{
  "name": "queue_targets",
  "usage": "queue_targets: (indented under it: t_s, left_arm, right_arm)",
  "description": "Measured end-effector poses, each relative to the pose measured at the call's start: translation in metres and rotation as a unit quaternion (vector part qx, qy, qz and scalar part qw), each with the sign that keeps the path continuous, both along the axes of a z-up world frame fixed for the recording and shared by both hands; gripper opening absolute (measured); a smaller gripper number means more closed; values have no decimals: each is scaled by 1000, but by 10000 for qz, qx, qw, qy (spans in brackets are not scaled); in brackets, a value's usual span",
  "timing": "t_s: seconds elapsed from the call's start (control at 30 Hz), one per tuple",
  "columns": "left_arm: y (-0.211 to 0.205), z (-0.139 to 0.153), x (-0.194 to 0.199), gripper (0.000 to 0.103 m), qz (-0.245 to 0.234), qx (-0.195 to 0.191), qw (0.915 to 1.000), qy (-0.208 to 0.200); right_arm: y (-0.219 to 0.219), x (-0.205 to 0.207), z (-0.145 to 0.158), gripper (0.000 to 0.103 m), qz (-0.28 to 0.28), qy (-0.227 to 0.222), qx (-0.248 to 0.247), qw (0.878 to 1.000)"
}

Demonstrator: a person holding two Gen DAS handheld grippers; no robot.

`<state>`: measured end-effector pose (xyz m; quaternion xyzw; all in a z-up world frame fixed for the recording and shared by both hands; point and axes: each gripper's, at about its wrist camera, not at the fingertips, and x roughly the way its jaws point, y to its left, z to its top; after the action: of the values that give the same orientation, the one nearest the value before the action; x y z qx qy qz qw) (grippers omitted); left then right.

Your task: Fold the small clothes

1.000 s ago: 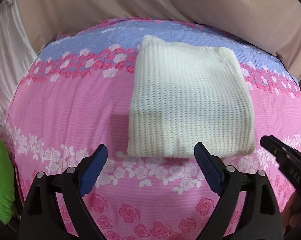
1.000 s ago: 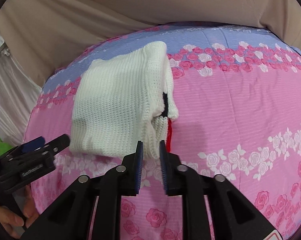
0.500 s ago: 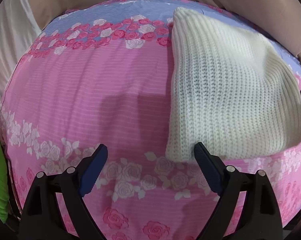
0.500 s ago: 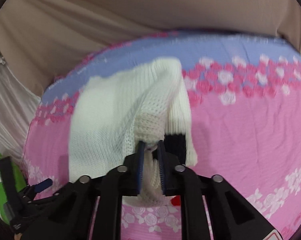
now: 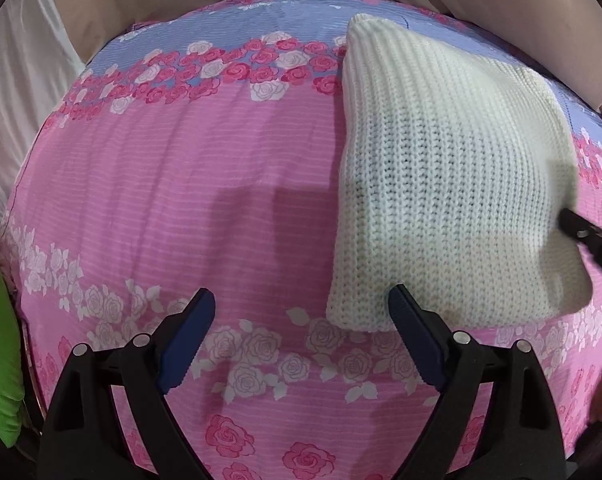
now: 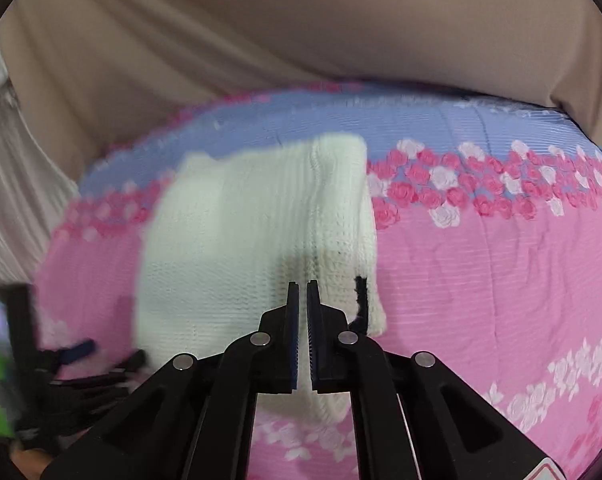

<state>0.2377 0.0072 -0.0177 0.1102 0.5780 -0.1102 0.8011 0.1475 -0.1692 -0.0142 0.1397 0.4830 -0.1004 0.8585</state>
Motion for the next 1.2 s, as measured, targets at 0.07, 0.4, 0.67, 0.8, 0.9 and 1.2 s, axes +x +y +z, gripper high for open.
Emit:
queue_targets:
  t_s: [0.07, 0.4, 0.67, 0.8, 0.9, 1.2]
  left_arm:
    - [-2, 0, 0, 86, -42, 41, 10000, -17]
    - [-9, 6, -5, 86, -85, 26, 9999, -98]
    - [-27, 35, -32, 90, -323, 38, 9980, -537]
    - [-35, 48, -50, 92, -289, 30, 9963, -807]
    - [-37, 54, -63, 92, -262, 32, 9943, -1035]
    - [-6, 52, -39, 95, 139, -861, 9957, -312]
  right_arm:
    - [-4, 16, -40, 0, 90, 490, -131, 9987]
    - [1, -1, -40, 0, 1, 510, -303, 9982]
    - [10, -58, 30, 20, -365, -48, -41, 9993]
    - [5, -95, 25, 32, -689, 98, -93, 9975]
    - [1, -117, 15, 37, -947, 244, -29, 9952]
    - [-7, -129, -1, 45, -886, 322, 276, 9952]
